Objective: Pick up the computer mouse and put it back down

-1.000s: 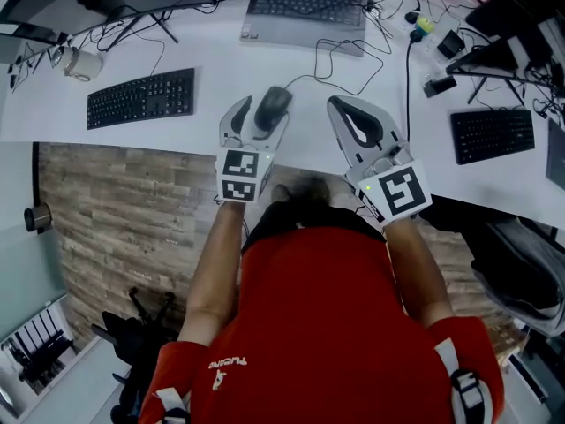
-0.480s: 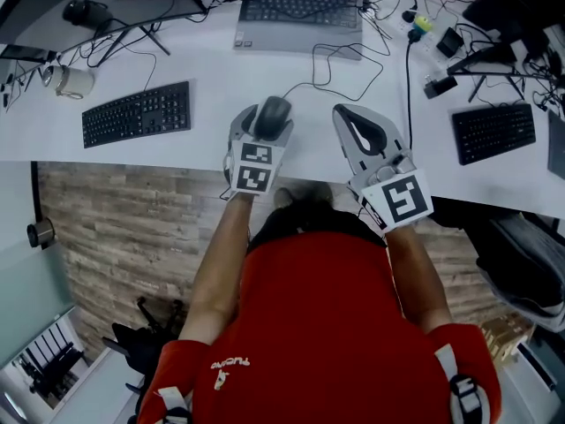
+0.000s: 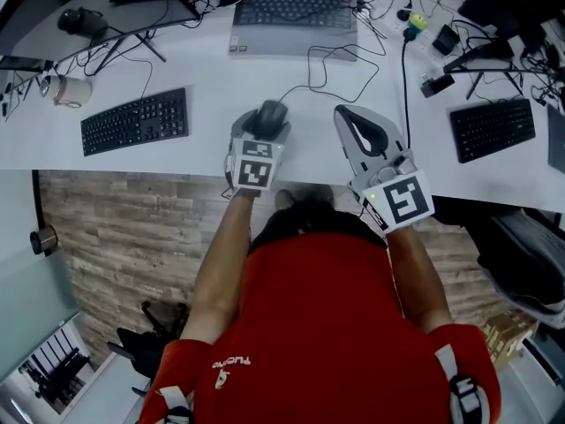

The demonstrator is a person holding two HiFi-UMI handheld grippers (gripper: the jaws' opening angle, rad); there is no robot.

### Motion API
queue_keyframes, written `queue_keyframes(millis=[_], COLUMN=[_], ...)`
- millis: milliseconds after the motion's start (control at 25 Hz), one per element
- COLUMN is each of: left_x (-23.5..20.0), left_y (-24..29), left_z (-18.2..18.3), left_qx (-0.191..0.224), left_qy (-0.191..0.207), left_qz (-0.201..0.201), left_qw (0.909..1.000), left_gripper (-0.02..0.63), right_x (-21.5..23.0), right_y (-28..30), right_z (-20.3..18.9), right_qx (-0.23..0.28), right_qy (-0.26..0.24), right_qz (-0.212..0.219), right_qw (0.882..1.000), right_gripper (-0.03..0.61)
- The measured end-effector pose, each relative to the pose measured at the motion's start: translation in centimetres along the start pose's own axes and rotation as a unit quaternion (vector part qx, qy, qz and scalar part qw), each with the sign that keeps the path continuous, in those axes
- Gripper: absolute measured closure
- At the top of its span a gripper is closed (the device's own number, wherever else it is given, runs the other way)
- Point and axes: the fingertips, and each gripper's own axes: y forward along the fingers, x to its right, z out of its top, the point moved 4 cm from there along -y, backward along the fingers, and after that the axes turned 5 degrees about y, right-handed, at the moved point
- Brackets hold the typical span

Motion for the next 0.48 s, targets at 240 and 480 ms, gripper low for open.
queue_keyframes(millis=[240,480], left_x=[0.0,-0.1], left_y=[-0.1,-1.7], left_z=[0.2,1.3], left_qx=[-0.007,0.018], left_qy=[-0.002,0.003], left_qz=[-0.003,0.004], left_qw=[1.0000,0.9998], left_gripper=[0.310,0.311], right_x=[0.3,0.4], right_y=[-0.4,-0.7], right_z=[-0.1,0.1], right_qx=[0.002,0.008], right_qy=[0.000,0.001], right_qz=[-0.003,-0.006], right_qw=[1.000,1.000], right_gripper=[0.575,0.575])
